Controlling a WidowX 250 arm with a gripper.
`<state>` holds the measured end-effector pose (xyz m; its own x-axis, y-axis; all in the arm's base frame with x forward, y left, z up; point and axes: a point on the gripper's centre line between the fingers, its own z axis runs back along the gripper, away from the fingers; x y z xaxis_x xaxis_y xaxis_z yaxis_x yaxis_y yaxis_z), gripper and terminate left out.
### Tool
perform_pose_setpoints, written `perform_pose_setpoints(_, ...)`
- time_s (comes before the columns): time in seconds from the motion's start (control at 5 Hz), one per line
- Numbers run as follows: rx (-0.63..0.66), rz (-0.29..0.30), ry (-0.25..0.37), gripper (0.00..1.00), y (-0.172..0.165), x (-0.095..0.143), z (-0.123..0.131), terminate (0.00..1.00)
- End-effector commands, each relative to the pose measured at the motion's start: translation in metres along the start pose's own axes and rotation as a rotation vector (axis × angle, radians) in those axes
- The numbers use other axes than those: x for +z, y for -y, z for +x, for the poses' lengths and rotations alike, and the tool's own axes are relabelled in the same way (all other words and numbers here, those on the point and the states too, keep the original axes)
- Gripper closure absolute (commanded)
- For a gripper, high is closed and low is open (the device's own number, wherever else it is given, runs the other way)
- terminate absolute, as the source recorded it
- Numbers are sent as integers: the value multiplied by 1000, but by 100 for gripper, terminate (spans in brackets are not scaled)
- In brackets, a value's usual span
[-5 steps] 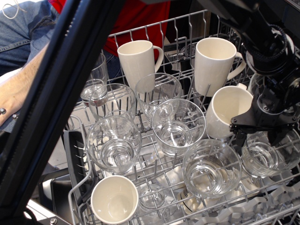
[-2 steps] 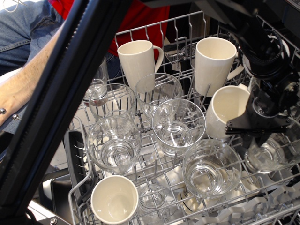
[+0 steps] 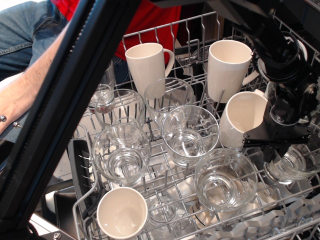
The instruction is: Pick up glass cup
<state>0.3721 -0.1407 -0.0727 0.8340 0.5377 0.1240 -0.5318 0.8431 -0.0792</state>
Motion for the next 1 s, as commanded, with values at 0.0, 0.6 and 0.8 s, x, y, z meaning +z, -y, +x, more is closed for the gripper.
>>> perform_pose_setpoints(0.0, -18, -123, 29, 100, 21, 77, 22, 0)
perform_pose_setpoints(0.6, -135, -192, -31, 100, 23, 161, 23, 0)
perform_pose_setpoints(0.8, -165, -152, -29, 100, 26, 169, 25, 100)
